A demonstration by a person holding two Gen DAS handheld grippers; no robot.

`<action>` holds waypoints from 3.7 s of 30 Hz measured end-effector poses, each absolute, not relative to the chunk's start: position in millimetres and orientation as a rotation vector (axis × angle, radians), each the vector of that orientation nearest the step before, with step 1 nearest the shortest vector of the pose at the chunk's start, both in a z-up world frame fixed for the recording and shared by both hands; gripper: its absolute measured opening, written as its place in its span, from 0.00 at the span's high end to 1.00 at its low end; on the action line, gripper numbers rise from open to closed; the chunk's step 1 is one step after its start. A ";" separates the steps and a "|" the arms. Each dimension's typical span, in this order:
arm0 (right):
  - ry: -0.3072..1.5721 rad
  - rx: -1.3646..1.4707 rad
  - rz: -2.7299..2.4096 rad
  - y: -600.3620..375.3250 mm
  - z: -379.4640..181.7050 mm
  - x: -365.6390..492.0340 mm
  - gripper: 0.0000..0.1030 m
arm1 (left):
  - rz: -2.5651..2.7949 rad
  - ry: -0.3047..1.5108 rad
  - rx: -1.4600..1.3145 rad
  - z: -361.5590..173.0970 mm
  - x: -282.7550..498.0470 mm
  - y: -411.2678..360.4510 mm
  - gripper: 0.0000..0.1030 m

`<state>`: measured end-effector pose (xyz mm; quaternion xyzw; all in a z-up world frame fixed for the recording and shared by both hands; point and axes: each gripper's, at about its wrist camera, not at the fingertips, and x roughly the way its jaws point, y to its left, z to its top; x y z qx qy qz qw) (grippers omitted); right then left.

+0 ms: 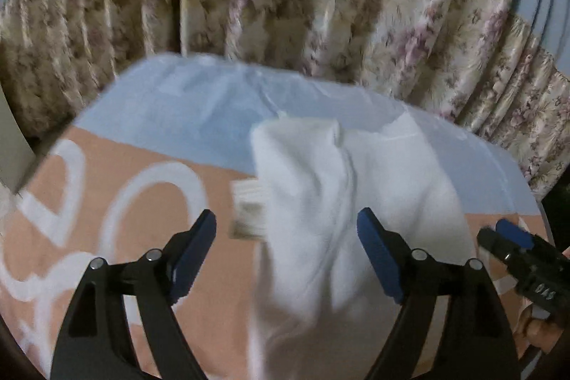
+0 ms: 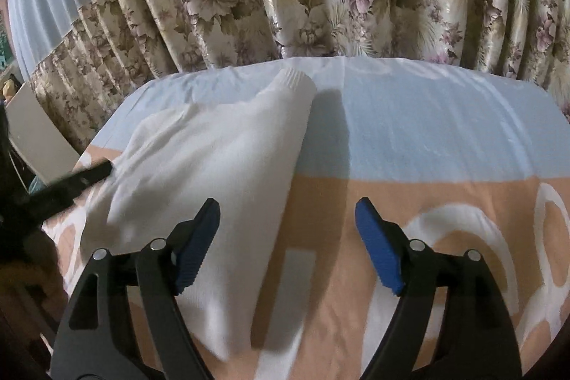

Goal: Fold small clothes

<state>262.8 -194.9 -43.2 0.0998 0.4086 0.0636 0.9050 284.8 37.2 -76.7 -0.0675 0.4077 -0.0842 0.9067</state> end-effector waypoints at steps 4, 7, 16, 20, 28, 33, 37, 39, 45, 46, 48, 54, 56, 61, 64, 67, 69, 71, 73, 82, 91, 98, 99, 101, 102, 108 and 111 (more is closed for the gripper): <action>0.844 0.262 0.140 -196.8 -49.5 283.2 0.23 | -0.184 0.917 -0.193 -105.3 297.8 30.6 0.17; 0.861 0.288 0.139 -194.1 -60.2 302.2 0.21 | -0.206 0.930 -0.231 -114.1 295.1 32.4 0.15; 0.929 0.342 0.255 -178.7 -86.5 318.4 0.64 | -0.297 0.932 -0.266 -118.0 296.3 24.7 0.43; 0.905 0.358 0.261 -183.2 -83.5 313.2 0.71 | -0.306 0.907 -0.242 -110.6 296.8 12.4 0.60; 0.855 0.272 0.222 -188.0 -59.9 293.8 0.72 | -0.276 0.883 -0.208 -98.4 282.4 -8.7 0.65; 0.860 0.196 0.141 -232.3 -52.4 263.6 0.72 | -0.301 0.877 -0.168 -96.4 250.1 -69.5 0.65; 0.868 0.130 0.061 -298.1 -54.1 222.0 0.72 | -0.325 0.881 -0.185 -94.8 224.4 -133.6 0.65; 0.866 0.088 0.008 -333.8 -51.3 203.0 0.72 | -0.362 0.902 -0.201 -94.0 213.3 -172.9 0.65; 0.896 0.088 -0.049 -415.0 -50.9 177.3 0.72 | -0.423 0.934 -0.200 -88.2 188.0 -259.8 0.65; 0.900 0.105 -0.044 -424.7 -53.1 174.4 0.72 | -0.428 0.937 -0.193 -88.4 186.5 -267.2 0.64; 0.910 0.127 -0.020 -434.5 -59.8 170.2 0.70 | -0.420 0.937 -0.175 -90.4 187.0 -272.3 0.62; 0.839 0.132 -0.098 -439.5 -68.5 150.1 0.34 | -0.290 0.879 -0.118 -95.1 190.0 -241.2 0.07; 0.825 0.123 -0.114 -435.4 -69.9 139.6 0.30 | -0.283 0.871 -0.088 -97.1 188.2 -234.9 0.01; 0.755 0.086 -0.175 -421.5 -63.7 97.0 0.26 | -0.272 0.791 -0.078 -91.3 165.5 -216.1 0.01; 0.729 0.079 -0.209 -416.1 -59.4 74.7 0.23 | -0.280 0.765 -0.053 -90.4 156.6 -202.4 0.01; 0.769 0.081 -0.210 -409.5 -64.4 53.0 0.18 | -0.304 0.754 0.005 -91.3 145.2 -189.5 0.01; 0.797 0.085 -0.212 -402.4 -69.5 36.0 0.18 | -0.320 0.754 0.026 -95.7 134.0 -170.2 0.02; 0.807 0.075 -0.203 -393.4 -70.3 19.2 0.18 | -0.318 0.768 0.022 -95.3 124.1 -142.6 0.02; 0.791 0.058 -0.201 -379.4 -65.3 0.7 0.18 | -0.286 0.740 0.048 -92.0 109.1 -119.2 0.02; 0.668 0.088 -0.144 -306.1 1.4 -33.0 0.03 | -0.177 0.686 0.044 -58.5 30.2 -56.8 0.02; 0.669 -0.006 -0.190 -268.8 29.8 -34.3 0.03 | -0.143 0.675 0.039 -40.3 15.1 -32.8 0.02; 0.684 0.015 -0.175 -262.1 22.6 -38.2 0.03 | -0.106 0.669 0.034 -33.9 12.1 -22.2 0.02; 0.685 0.006 -0.174 -260.3 22.5 -36.8 0.03 | -0.122 0.682 0.039 -34.1 13.2 -23.2 0.02; 0.680 0.000 -0.172 -258.3 22.6 -36.4 0.03 | -0.127 0.711 0.070 -36.0 14.8 -28.1 0.02; 0.676 -0.003 -0.171 -257.9 22.6 -36.5 0.03 | -0.123 0.712 0.081 -36.6 14.3 -29.8 0.02; 0.682 -0.001 -0.164 -260.7 19.1 -36.6 0.03 | -0.124 0.693 0.052 -33.6 11.1 -26.8 0.02; 0.682 0.010 -0.168 -264.2 18.2 -37.5 0.03 | -0.114 0.691 0.047 -32.3 11.4 -25.2 0.02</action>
